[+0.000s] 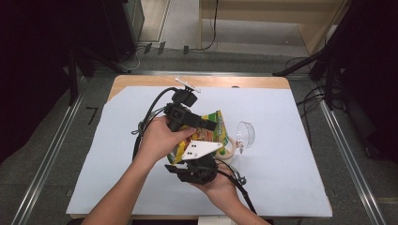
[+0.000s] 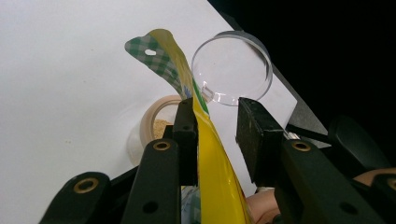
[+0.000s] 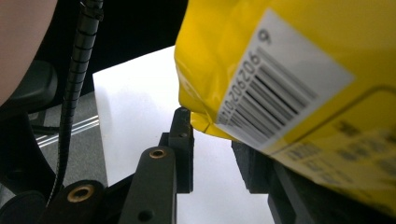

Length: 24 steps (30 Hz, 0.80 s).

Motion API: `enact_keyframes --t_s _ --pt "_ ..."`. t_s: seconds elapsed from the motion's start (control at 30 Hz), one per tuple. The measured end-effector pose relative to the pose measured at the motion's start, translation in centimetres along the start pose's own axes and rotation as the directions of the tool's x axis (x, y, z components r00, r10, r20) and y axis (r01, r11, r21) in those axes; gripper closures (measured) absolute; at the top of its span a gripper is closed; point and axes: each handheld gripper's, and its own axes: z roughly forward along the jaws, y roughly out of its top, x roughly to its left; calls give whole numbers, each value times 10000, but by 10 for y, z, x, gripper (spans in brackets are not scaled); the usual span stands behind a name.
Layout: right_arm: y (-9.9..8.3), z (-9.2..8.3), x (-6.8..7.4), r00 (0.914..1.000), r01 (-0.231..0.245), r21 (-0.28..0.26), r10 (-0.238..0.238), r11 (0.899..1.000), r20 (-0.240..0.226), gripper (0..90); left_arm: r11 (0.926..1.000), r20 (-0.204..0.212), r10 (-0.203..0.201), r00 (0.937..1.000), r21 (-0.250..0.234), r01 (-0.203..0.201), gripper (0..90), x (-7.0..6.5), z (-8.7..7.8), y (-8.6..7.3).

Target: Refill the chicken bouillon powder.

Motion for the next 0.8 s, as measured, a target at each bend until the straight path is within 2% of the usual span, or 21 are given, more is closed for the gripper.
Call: enact_keyframes --t_s 0.8 --pt "0 -1 0 10000 33 -51 -32 10000 51 714 10000 9 10 10000 -3 -10 698 -1 0 1"
